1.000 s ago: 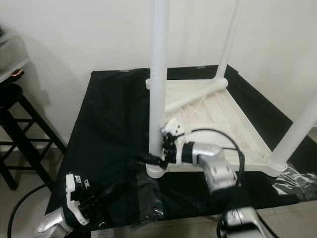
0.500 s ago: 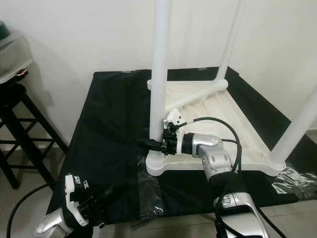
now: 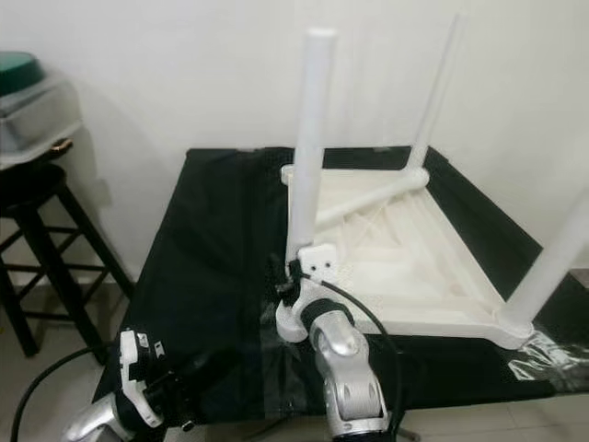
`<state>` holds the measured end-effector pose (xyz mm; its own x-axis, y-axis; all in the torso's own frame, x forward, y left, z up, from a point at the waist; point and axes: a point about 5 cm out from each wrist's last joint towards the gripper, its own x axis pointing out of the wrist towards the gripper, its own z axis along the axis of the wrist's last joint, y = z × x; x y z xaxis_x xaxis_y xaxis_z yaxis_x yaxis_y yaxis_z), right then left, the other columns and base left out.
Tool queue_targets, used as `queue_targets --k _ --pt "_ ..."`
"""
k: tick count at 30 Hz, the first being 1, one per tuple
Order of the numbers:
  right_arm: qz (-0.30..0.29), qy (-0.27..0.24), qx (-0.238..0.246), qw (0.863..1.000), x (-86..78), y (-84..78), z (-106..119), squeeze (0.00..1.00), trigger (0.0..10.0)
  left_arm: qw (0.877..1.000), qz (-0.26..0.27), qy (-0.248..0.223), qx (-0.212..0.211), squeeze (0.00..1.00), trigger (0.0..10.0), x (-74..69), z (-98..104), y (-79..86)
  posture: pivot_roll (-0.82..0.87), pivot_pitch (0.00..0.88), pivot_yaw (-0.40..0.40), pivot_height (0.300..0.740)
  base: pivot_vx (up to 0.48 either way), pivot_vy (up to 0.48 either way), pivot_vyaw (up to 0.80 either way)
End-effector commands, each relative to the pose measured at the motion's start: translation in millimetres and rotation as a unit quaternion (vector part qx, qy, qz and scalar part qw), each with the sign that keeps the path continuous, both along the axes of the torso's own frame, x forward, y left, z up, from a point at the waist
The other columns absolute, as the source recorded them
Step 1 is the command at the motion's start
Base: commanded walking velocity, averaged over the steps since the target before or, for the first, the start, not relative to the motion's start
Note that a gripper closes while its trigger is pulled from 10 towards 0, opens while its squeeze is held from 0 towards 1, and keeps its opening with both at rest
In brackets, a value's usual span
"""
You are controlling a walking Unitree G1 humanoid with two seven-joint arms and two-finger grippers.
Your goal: Building children table
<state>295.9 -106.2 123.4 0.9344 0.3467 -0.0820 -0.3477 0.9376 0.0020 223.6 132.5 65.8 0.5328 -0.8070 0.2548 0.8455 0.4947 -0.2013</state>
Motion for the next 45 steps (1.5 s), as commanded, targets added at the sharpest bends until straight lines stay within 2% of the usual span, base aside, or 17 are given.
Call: queue_targets --k 1,3,4,8,9,14,15,16,17,19,21,23,30,31,38,43,45 --pt "-0.001 0.123 -0.027 0.992 -11.4 -5.4 -47.8 0.00 0.0 1.000 -0.006 -0.002 0.003 0.00 10.0 1.9 1.6 0.0 0.03 0.000 -0.014 0.740 0.000 0.000 0.00" --pt "-0.001 0.124 -0.028 0.992 -11.7 -5.0 -48.0 0.00 0.0 1.000 -0.006 -0.003 0.003 0.00 10.0 2.1 1.7 -0.1 0.03 0.000 -0.014 0.740 0.000 0.000 0.00" --pt "0.004 0.120 -0.024 0.992 -8.3 -6.0 -43.8 0.00 10.0 1.000 -0.003 -0.003 0.002 0.00 10.0 2.6 1.9 0.1 0.03 0.000 -0.013 0.740 0.000 0.000 0.00" --pt "0.026 0.104 0.000 0.994 -6.3 1.4 -26.2 0.00 10.0 1.000 0.002 -0.003 0.001 0.00 10.0 3.4 2.1 0.2 0.03 0.000 -0.013 0.740 0.000 0.000 0.00" --pt "0.082 0.078 0.011 0.994 0.3 4.5 -12.4 1.00 10.0 1.000 -0.001 -0.002 0.001 0.00 10.0 3.9 1.9 -0.4 0.03 0.000 -0.011 0.740 0.000 0.000 0.00" --pt "0.191 0.028 0.015 0.981 8.5 9.1 12.8 1.00 10.0 1.000 -0.005 -0.001 0.001 0.00 10.0 4.8 1.6 -1.6 0.03 0.000 -0.014 0.740 0.000 0.000 0.00" --pt "0.260 0.005 0.006 0.965 10.4 9.9 24.9 0.63 10.0 1.000 -0.005 -0.001 0.001 0.00 10.0 5.3 1.3 -2.1 0.04 0.000 -0.018 0.740 0.000 0.000 0.00" --pt "0.324 -0.006 -0.004 0.946 11.3 8.4 32.5 0.00 10.0 1.000 -0.004 -0.001 0.001 0.00 10.0 5.7 1.0 -2.5 0.04 0.000 -0.016 0.740 0.000 0.000 0.00" --pt "0.324 -0.006 -0.004 0.946 11.3 8.4 32.5 0.00 10.0 1.000 -0.004 -0.001 0.001 0.00 10.0 5.7 1.0 -2.5 0.04 0.000 -0.016 0.740 0.000 0.000 0.00" --pt "0.393 -0.005 -0.019 0.919 15.0 2.0 38.2 0.00 10.0 1.000 -0.003 -0.002 0.001 0.00 10.0 6.4 0.7 -3.0 0.05 0.000 -0.017 0.740 0.000 0.000 0.00" --pt "0.393 -0.005 -0.019 0.919 15.0 2.0 38.2 0.00 10.0 1.000 -0.003 -0.002 0.001 0.00 10.0 6.4 0.7 -3.0 0.05 0.000 -0.017 0.740 0.000 0.000 0.00" --pt "0.415 0.019 -0.030 0.909 30.6 -10.4 37.2 0.00 10.0 1.000 -0.002 -0.003 0.002 0.00 10.0 7.1 0.6 -3.2 0.05 0.000 -0.018 0.740 0.000 0.000 0.00" --pt "0.413 0.040 -0.027 0.909 44.7 -19.9 37.2 0.00 10.0 1.000 -0.001 -0.003 0.002 0.00 10.0 7.5 0.5 -3.5 0.06 0.000 -0.024 0.740 0.000 0.000 0.00" --pt "0.419 0.045 -0.010 0.907 48.1 -20.7 38.4 0.00 0.0 1.000 0.000 -0.003 0.002 0.00 10.0 7.1 0.4 -3.1 0.08 0.000 -0.027 0.740 0.000 0.000 0.00" --pt "0.438 0.058 0.023 0.897 46.1 -23.6 32.6 0.00 0.0 1.000 0.003 -0.004 0.007 0.00 10.0 5.9 0.1 -1.5 0.09 0.000 -0.029 0.740 0.000 0.000 0.00" --pt "0.421 0.062 0.026 0.905 43.7 -31.7 21.5 0.00 0.0 1.000 0.004 -0.005 0.009 0.00 10.0 5.1 -0.1 -0.8 0.09 0.000 -0.029 0.740 0.000 0.000 0.00" --pt "0.353 0.078 0.016 0.932 35.4 -45.8 -0.7 0.00 0.0 1.000 0.003 -0.006 0.014 0.00 10.0 3.5 -0.1 0.4 0.07 0.000 -0.007 0.740 0.000 0.000 0.00"
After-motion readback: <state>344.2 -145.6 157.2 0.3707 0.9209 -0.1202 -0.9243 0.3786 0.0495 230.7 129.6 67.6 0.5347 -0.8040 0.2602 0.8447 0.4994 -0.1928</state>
